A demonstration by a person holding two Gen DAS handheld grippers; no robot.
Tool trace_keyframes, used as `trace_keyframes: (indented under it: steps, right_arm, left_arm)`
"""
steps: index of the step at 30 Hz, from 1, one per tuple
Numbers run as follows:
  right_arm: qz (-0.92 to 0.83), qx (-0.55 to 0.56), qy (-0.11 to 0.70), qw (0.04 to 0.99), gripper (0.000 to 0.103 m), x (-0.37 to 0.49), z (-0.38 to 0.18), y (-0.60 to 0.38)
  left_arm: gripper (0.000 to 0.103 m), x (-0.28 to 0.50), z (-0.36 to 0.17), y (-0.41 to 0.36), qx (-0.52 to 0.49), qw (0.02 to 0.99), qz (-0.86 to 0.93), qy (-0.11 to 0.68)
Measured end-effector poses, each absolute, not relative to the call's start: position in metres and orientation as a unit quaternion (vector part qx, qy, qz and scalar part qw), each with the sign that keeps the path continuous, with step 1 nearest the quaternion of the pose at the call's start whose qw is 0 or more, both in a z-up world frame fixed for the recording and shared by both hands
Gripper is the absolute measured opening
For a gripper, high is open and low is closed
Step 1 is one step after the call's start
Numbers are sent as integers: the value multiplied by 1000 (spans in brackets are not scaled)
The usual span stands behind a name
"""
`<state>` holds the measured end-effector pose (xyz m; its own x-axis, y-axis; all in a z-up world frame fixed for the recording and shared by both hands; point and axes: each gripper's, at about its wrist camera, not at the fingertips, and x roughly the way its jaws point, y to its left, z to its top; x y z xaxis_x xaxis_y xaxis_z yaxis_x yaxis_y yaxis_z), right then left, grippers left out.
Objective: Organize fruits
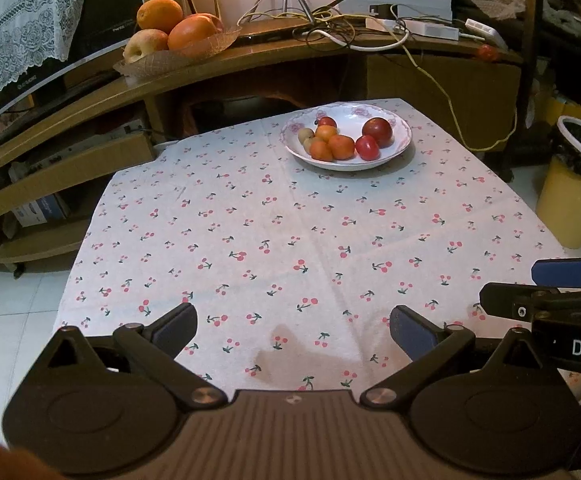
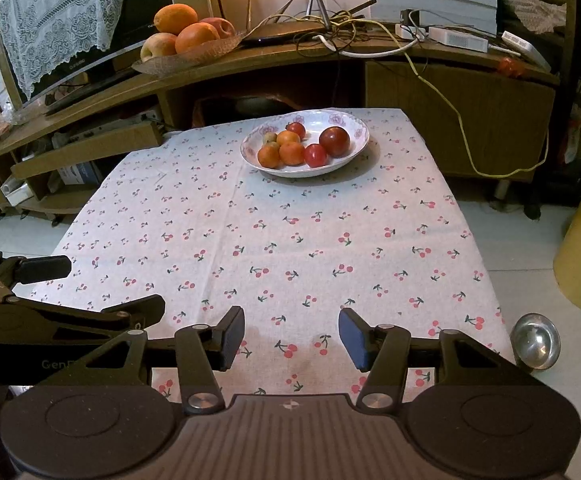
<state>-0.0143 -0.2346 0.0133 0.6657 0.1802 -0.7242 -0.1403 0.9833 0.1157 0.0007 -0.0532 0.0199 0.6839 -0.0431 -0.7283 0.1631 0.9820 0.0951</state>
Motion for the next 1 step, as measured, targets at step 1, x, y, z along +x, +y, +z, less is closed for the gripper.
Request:
trace_keyframes:
  steps: [1]
  right_arm:
    - [88,25,399,912,56,-14,13,-234]
  left_arm:
    - [103,1,20,-53,78,915,-55,393]
